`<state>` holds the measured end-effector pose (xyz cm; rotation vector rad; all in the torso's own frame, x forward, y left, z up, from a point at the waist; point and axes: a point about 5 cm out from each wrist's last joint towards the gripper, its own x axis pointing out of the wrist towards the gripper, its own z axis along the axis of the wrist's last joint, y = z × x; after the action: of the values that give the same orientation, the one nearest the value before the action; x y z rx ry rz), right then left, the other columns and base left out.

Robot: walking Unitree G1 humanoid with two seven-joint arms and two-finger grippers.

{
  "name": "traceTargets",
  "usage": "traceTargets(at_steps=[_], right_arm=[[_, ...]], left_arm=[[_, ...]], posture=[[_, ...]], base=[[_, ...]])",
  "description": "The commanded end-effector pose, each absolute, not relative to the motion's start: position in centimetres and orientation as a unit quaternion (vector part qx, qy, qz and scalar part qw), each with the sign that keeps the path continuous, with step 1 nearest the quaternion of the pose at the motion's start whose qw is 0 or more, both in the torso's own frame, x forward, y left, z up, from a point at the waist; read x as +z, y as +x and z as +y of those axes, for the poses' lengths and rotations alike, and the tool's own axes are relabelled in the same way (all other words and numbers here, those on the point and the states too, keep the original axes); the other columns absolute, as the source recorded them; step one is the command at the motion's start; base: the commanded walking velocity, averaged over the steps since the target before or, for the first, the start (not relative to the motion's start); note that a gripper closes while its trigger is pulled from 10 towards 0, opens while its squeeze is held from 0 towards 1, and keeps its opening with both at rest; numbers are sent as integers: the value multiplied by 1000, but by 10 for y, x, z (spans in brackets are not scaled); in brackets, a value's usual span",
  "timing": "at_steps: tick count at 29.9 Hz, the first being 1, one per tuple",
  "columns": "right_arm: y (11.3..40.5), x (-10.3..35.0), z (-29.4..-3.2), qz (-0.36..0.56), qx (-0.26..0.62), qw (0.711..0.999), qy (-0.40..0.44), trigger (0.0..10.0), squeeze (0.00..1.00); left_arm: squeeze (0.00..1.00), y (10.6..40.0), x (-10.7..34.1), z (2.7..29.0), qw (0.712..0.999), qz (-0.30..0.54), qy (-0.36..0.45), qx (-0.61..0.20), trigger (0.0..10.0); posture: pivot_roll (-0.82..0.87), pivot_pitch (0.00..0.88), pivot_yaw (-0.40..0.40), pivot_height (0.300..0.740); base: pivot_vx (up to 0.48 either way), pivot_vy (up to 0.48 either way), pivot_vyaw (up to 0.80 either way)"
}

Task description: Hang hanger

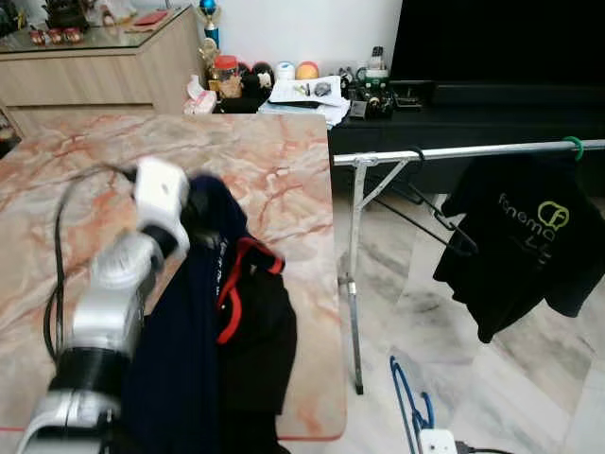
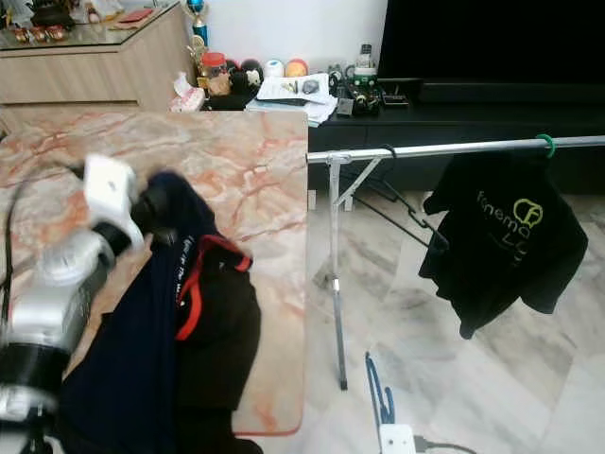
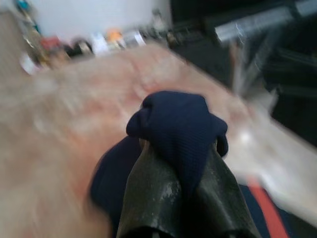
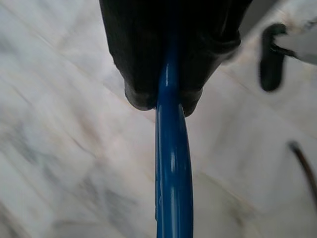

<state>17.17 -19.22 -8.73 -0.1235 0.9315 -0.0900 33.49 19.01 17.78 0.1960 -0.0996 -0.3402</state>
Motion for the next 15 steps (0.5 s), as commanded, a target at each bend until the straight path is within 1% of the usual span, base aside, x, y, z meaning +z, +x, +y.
traceTargets(at_steps=[1,3,7,8,9,10,15], right_arm=[[165,-91,-187,460,-39,886,-51,10000,0],[163,-92,-187,462,-39,885,-53,10000,0],[161,-92,-189,464,-40,883,-53,10000,0],[160,-93,-189,466,-40,882,-54,10000,0],[160,-93,-189,466,-39,882,-54,10000,0],[160,-93,-189,467,-39,882,-54,10000,0],[159,-94,-187,468,-37,881,-54,10000,0]], left_arm=[[0,330,185,196,978,-56,113,-165,10000],[0,307,164,200,984,-31,90,-154,10000],[0,293,156,198,986,-21,72,-148,10000],[376,285,152,197,986,-14,81,-148,10000],[796,282,151,197,987,-12,79,-143,10000],[1000,281,150,197,987,-12,77,-138,10000],[1000,279,156,197,988,-25,75,-135,10000]], posture=[[74,83,32,740],[74,85,33,740],[77,87,33,740],[76,89,33,740],[75,89,34,740],[75,89,34,740],[74,80,34,740]], base=[[0,0,0],[0,0,0],[0,0,0],[0,0,0],[0,0,0],[0,0,0],[0,0,0]])
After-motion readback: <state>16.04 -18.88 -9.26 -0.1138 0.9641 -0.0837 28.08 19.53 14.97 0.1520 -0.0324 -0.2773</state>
